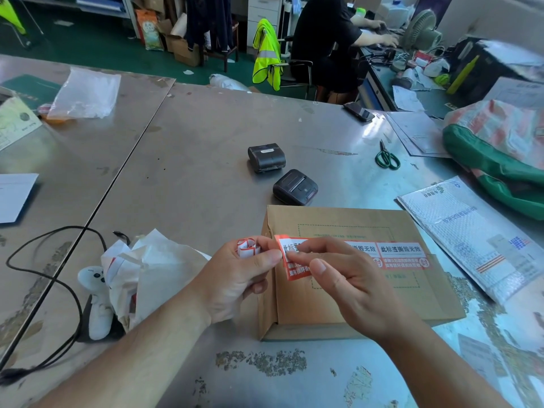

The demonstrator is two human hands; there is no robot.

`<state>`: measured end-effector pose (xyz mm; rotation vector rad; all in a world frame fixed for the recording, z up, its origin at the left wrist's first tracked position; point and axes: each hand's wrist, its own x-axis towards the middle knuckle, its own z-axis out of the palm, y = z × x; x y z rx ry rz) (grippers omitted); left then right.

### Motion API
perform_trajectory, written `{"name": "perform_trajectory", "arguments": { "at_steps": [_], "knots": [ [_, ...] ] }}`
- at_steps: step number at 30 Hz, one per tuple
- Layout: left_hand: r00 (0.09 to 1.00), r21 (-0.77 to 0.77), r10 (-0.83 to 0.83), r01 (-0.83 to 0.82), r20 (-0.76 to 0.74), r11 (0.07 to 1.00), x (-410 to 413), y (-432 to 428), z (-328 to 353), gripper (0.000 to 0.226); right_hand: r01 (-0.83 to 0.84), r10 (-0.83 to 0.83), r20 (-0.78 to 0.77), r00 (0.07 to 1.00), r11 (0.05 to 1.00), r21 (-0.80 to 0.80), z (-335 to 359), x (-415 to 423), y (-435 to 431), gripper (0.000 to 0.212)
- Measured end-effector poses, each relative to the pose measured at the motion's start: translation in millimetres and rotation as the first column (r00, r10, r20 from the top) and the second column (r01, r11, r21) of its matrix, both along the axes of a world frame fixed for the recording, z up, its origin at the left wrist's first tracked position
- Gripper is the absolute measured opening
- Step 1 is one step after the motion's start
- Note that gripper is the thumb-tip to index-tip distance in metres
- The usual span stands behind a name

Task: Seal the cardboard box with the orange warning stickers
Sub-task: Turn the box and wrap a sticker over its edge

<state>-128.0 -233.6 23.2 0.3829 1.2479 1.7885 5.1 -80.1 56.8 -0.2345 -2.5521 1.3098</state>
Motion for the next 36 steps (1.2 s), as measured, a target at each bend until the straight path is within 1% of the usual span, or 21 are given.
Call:
{"name": "perform_trajectory", "arguments": {
  "at_steps": [2, 5, 6, 10, 14, 19, 24, 27, 30, 33, 34, 36],
  "knots": [
    [1.0, 0.004, -0.009, 0.009, -0.013, 1.0, -0.1, 0.1, 0.1, 0.025, -0.005, 0.005, 0.007, 1.0, 1.0, 0.013, 0.1, 0.1, 0.4, 0.044],
    [0.999, -0.007, -0.015, 0.015, -0.046, 1.0, -0.9, 0.7, 0.3, 0.05, -0.008, 0.008, 0.014, 1.0, 1.0, 0.024, 0.6, -0.1, 1.0, 0.043],
    [0.998, -0.006, -0.012, 0.011, -0.061, 1.0, -1.0, 1.1, 0.5, 0.053, -0.009, 0.008, 0.012, 1.0, 1.0, 0.027, 0.7, -0.2, 1.1, 0.043],
    [0.996, 0.022, -0.002, 0.004, -0.094, 1.0, -0.3, 1.9, 1.4, 0.04, -0.013, 0.012, 0.009, 1.0, 0.999, 0.035, 0.5, -0.5, 0.2, 0.042],
    [0.993, 0.049, 0.009, -0.003, -0.114, 0.999, 2.6, 4.7, 4.5, 0.032, 0.001, -0.001, 0.029, 1.0, 1.0, 0.003, -0.2, -0.8, 0.9, 0.043],
    [0.99, 0.048, 0.032, -0.026, -0.141, 0.999, 5.8, 10.0, 2.4, 0.015, 0.01, -0.009, 0.031, 0.999, 0.999, -0.034, -1.4, -0.6, 2.2, 0.045],
    [0.988, 0.018, 0.042, -0.039, -0.15, 0.999, 8.2, 13.9, -0.3, 0.023, 0.035, -0.035, 0.024, 0.999, 0.999, -0.017, -2.8, 1.5, 2.6, 0.049],
    [0.993, 0.017, 0.046, -0.045, -0.109, 0.999, 8.9, 15.0, -1.6, 0.027, 0.037, -0.036, 0.025, 0.999, 0.999, -0.037, -2.5, 2.3, 0.9, 0.05],
    [0.993, 0.051, 0.058, -0.053, -0.099, 0.997, 10.5, 15.6, -0.1, 0.018, 0.038, -0.037, 0.012, 0.999, 0.995, -0.087, -1.3, 3.0, -0.2, 0.047],
    [0.989, 0.081, 0.105, -0.097, -0.1, 0.992, 12.7, 17.8, 2.8, 0.021, 0.045, -0.044, 0.013, 0.999, 0.994, -0.104, 0.2, 5.0, -0.9, 0.044],
    [0.988, 0.083, 0.117, -0.109, -0.1, 0.991, 13.4, 18.2, 4.6, 0.019, 0.043, -0.042, 0.015, 0.999, 0.994, -0.097, 1.2, 5.4, -1.0, 0.044],
    [0.987, 0.087, 0.121, -0.112, -0.105, 0.99, 15.3, 19.2, 7.5, 0.005, 0.018, -0.016, 0.025, 1.0, 0.997, -0.078, 2.9, 5.9, -1.7, 0.046]
  ]
}}
